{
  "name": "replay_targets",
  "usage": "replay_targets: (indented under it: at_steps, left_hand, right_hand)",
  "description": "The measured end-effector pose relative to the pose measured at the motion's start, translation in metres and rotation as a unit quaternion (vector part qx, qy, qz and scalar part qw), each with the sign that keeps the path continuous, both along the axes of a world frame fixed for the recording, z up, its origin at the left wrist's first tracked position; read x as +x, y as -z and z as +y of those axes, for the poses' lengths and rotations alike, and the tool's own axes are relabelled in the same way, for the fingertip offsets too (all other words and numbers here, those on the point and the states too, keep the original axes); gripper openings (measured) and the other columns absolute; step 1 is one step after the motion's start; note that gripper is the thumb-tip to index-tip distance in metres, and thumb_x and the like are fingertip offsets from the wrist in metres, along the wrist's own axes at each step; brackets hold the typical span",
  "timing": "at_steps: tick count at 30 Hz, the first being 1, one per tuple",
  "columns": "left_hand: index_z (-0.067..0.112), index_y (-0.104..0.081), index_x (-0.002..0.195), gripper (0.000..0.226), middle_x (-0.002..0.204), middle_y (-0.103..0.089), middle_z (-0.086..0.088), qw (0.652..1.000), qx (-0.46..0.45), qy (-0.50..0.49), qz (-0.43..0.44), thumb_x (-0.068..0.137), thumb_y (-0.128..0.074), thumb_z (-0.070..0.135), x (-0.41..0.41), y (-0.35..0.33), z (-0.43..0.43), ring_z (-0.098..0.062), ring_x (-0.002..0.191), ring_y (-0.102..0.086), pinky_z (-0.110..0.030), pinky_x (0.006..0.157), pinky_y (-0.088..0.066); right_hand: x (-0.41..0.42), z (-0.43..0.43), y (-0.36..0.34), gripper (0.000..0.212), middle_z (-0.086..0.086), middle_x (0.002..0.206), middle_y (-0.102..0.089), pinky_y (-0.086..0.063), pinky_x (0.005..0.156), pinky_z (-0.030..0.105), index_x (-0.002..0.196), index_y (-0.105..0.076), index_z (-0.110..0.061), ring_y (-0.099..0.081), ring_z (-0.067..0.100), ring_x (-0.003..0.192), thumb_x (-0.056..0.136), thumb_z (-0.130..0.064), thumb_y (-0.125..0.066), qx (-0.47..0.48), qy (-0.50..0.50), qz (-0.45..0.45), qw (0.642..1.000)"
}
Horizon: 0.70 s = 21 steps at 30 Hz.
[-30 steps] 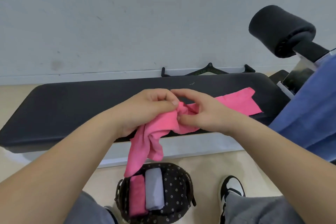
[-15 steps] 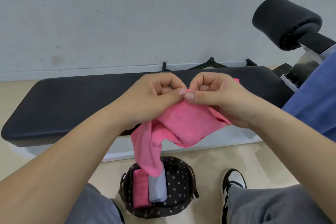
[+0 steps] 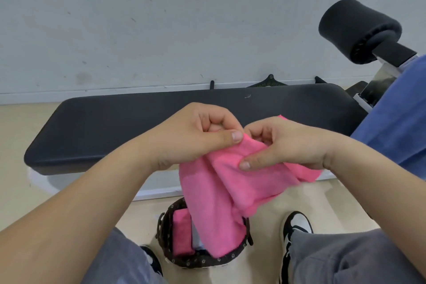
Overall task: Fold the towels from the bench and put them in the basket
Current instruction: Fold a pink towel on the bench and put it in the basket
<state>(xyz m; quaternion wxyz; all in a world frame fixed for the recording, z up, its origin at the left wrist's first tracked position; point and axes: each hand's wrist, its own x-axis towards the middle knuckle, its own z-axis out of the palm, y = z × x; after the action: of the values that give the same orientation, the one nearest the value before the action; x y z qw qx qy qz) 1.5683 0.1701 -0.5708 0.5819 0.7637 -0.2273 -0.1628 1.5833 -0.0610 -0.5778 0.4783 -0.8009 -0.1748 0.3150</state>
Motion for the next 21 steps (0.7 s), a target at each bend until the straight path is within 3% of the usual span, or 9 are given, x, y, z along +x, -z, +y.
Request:
replay_targets:
  at_steps: [3, 7, 10, 12, 15, 17, 19, 21]
  left_hand:
    - [0.016, -0.076, 0.089, 0.01, 0.078, -0.068, -0.014, 0.999, 0.025, -0.025, -0.01, 0.097, -0.072, 0.016, -0.001, -0.001, 0.004, -0.016, 0.072, -0.059, -0.023, 0.066, -0.05]
    - [0.017, -0.078, 0.09, 0.014, 0.077, -0.059, -0.017, 0.997, 0.052, -0.063, -0.012, 0.092, -0.071, 0.029, 0.002, 0.003, 0.01, -0.021, 0.073, -0.052, -0.035, 0.073, -0.043]
    - [0.018, -0.077, 0.09, 0.019, 0.075, -0.059, -0.017, 0.993, 0.085, -0.077, -0.019, 0.089, -0.076, 0.037, 0.004, 0.002, 0.016, -0.022, 0.071, -0.051, -0.037, 0.072, -0.042]
    - [0.02, -0.077, 0.094, 0.022, 0.082, -0.073, -0.014, 0.992, 0.114, -0.049, -0.01, 0.088, -0.081, 0.04, 0.003, -0.002, 0.018, -0.026, 0.072, -0.064, -0.039, 0.07, -0.05]
    - [0.027, -0.075, 0.093, 0.013, 0.087, -0.077, 0.003, 0.972, 0.233, 0.001, -0.032, 0.083, -0.084, 0.028, 0.004, -0.002, 0.02, -0.021, 0.082, -0.073, -0.043, 0.076, -0.058]
    - [0.027, -0.071, 0.082, 0.012, 0.076, -0.071, 0.006, 0.933, 0.354, 0.004, -0.066, 0.079, -0.073, 0.015, 0.01, 0.005, 0.023, -0.017, 0.07, -0.065, -0.041, 0.065, -0.054]
    - [0.023, -0.066, 0.072, 0.012, 0.066, -0.062, 0.003, 0.892, 0.444, -0.023, -0.077, 0.075, -0.065, 0.011, 0.02, 0.01, 0.031, -0.015, 0.06, -0.055, -0.033, 0.055, -0.044]
    - [0.02, -0.067, 0.068, 0.013, 0.064, -0.061, 0.001, 0.875, 0.474, -0.074, -0.068, 0.075, -0.061, 0.011, 0.031, 0.012, 0.044, -0.018, 0.059, -0.054, -0.028, 0.053, -0.041]
  right_hand:
    - [-0.001, -0.004, -0.001, 0.025, 0.012, 0.094, -0.072, -0.056, 0.079, 0.045, 0.093, -0.072, -0.014, -0.067, 0.025, 0.081, 0.077, -0.015, -0.091, -0.025, 0.047, -0.076, 0.996]
    - [-0.003, -0.013, -0.006, 0.026, 0.006, 0.075, -0.069, -0.052, 0.068, 0.034, 0.084, -0.069, -0.002, -0.066, 0.019, 0.071, 0.077, -0.014, -0.09, -0.023, 0.013, -0.014, 1.0]
    - [-0.002, -0.019, -0.008, 0.026, 0.003, 0.07, -0.065, -0.047, 0.059, 0.028, 0.075, -0.068, -0.014, -0.06, 0.016, 0.062, 0.074, -0.03, -0.089, 0.076, 0.027, 0.057, 0.995]
    - [0.001, -0.022, -0.007, 0.027, -0.002, 0.067, -0.057, -0.04, 0.054, 0.024, 0.072, -0.066, -0.019, -0.05, 0.012, 0.058, 0.075, -0.037, -0.087, 0.16, 0.05, 0.091, 0.982]
    - [0.007, -0.024, 0.005, 0.015, 0.005, 0.073, -0.064, -0.043, 0.063, 0.031, 0.079, -0.07, -0.014, -0.056, 0.019, 0.067, 0.082, -0.018, -0.085, 0.089, 0.078, 0.036, 0.992]
    - [0.012, -0.024, 0.01, 0.008, 0.01, 0.082, -0.069, -0.046, 0.073, 0.037, 0.086, -0.075, -0.012, -0.062, 0.022, 0.076, 0.084, -0.005, -0.079, 0.021, 0.091, -0.002, 0.996]
    - [0.018, -0.027, 0.009, 0.02, 0.008, 0.08, -0.068, -0.047, 0.065, 0.028, 0.088, -0.076, -0.012, -0.061, 0.017, 0.068, 0.082, 0.003, -0.065, 0.0, 0.109, -0.004, 0.994]
    - [0.024, -0.033, 0.006, 0.028, 0.001, 0.071, -0.064, -0.042, 0.049, 0.019, 0.086, -0.075, -0.012, -0.056, 0.011, 0.055, 0.083, 0.009, -0.057, -0.043, 0.146, -0.018, 0.988]
